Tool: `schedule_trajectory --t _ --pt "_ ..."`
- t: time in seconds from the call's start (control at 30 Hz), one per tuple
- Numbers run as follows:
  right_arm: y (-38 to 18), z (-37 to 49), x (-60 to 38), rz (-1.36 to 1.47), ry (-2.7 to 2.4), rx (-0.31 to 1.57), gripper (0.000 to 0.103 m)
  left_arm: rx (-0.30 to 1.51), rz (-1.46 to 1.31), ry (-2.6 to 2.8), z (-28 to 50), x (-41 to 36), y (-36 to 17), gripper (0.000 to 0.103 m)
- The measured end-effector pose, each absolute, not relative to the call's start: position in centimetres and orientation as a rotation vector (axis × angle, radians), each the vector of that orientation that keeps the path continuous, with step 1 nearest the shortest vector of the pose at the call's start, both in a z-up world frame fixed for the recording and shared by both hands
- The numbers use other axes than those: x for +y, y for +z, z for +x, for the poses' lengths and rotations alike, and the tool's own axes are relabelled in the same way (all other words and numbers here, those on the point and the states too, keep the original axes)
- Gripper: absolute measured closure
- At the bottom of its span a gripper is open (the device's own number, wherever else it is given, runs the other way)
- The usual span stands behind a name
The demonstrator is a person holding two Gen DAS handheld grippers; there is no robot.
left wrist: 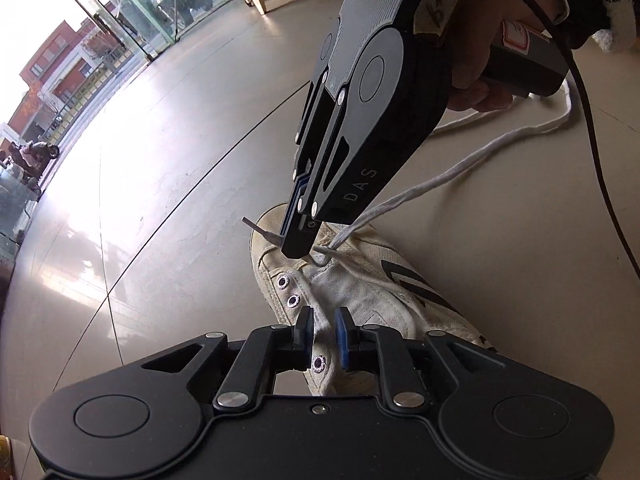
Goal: Lace up shoes with both hands
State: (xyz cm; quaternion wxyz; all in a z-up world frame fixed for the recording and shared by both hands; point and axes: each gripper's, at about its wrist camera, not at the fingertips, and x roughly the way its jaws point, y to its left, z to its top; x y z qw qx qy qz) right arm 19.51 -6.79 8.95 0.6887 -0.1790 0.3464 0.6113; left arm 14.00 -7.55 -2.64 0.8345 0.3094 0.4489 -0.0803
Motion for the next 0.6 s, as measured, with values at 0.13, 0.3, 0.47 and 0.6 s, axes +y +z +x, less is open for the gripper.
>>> schedule_trajectory --t 0.13,0.3,0.47,0.6 --pt "8.9 19.3 -7.2 -0.395 1.369 0.776 0.097 0.951 0.736 -0.150 14.5 -8.0 -3.9 0.080" --pt "8.8 19.0 -7.7 -0.391 1.371 0.775 0.097 0.960 0.707 -0.114 15.8 -8.1 -4.1 0.083" --pt "8.6 18.7 -8.0 -0.386 1.375 0.777 0.097 0.966 0.564 -0.070 16.8 -6.8 -2.4 0.093" --pt "8.3 18.3 -7.7 -0.395 1.391 0.785 0.097 0.974 0.446 -0.022 17.6 -5.5 -1.4 0.095"
